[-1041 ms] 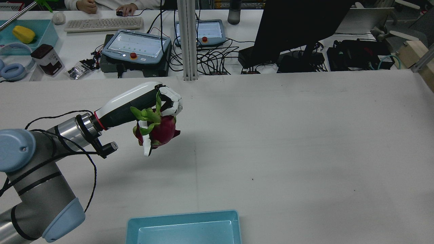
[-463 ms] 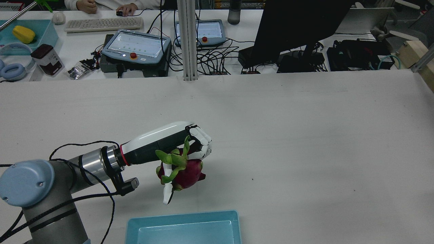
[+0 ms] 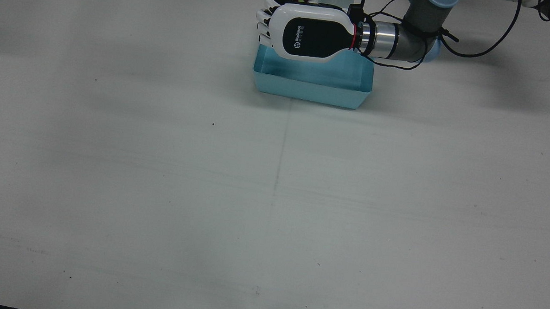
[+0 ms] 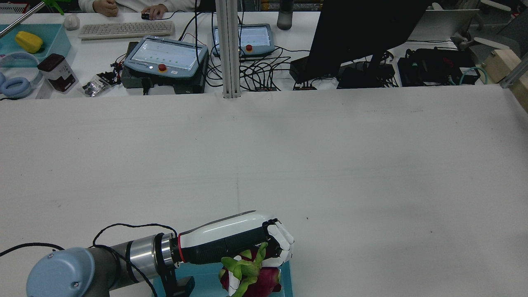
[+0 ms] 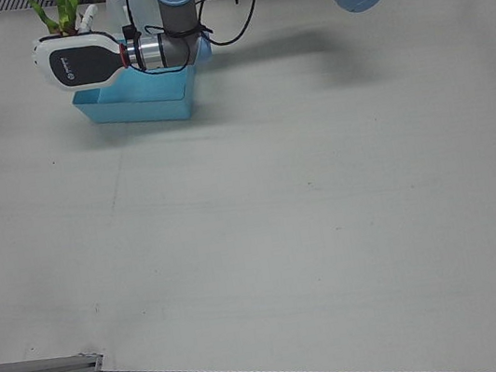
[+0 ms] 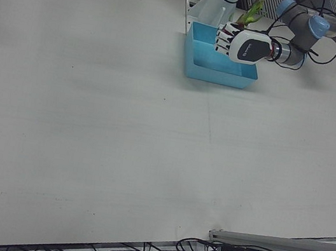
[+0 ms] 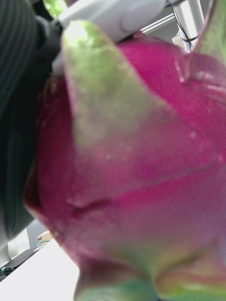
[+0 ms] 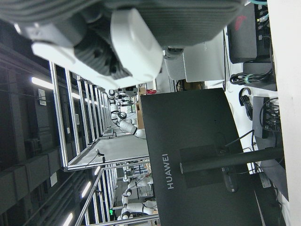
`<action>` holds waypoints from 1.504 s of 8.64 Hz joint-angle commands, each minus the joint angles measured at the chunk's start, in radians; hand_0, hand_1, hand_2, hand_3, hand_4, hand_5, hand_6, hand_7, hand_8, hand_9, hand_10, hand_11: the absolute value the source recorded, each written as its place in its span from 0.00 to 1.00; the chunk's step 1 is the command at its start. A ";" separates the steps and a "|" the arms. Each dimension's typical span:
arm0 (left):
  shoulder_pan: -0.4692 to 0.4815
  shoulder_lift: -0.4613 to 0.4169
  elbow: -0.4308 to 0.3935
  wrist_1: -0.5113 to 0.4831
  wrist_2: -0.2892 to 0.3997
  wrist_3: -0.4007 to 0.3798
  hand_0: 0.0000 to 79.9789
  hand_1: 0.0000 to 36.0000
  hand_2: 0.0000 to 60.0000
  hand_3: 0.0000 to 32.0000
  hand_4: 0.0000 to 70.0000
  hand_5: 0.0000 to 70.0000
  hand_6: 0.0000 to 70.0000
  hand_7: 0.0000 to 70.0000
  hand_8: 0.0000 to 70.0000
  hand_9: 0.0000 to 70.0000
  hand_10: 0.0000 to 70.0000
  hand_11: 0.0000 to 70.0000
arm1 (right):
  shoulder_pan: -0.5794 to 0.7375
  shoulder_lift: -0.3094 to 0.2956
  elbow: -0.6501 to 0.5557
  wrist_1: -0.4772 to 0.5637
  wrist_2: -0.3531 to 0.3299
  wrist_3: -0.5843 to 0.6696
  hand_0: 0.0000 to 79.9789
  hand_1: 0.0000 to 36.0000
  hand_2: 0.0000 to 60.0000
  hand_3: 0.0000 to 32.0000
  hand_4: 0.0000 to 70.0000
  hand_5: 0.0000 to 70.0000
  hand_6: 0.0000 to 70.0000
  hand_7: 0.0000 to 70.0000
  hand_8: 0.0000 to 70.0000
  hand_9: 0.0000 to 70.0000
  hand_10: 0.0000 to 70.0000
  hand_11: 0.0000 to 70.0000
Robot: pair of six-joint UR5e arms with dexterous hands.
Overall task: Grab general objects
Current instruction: 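Lower the dragon fruit into the tray and open the left hand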
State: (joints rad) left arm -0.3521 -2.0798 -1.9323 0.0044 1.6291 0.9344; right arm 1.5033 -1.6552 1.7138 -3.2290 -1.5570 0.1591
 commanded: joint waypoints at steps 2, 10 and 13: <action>0.067 0.000 -0.002 0.022 0.003 0.015 0.55 0.00 0.22 0.00 0.74 1.00 1.00 1.00 0.79 1.00 0.70 0.98 | 0.000 0.000 0.000 0.000 0.000 -0.001 0.00 0.00 0.00 0.00 0.00 0.00 0.00 0.00 0.00 0.00 0.00 0.00; 0.067 0.006 -0.001 0.034 0.020 0.017 0.58 0.21 0.00 0.00 0.00 1.00 0.25 0.25 0.03 0.03 0.02 0.05 | 0.000 0.000 0.000 0.000 0.000 0.000 0.00 0.00 0.00 0.00 0.00 0.00 0.00 0.00 0.00 0.00 0.00 0.00; 0.052 0.004 0.010 0.049 0.020 0.009 0.58 0.19 0.00 0.00 0.00 1.00 0.24 0.25 0.04 0.03 0.00 0.02 | 0.000 0.000 0.000 0.000 0.000 -0.001 0.00 0.00 0.00 0.00 0.00 0.00 0.00 0.00 0.00 0.00 0.00 0.00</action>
State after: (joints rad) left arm -0.2893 -2.0740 -1.9306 0.0414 1.6490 0.9501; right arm 1.5033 -1.6552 1.7134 -3.2290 -1.5570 0.1588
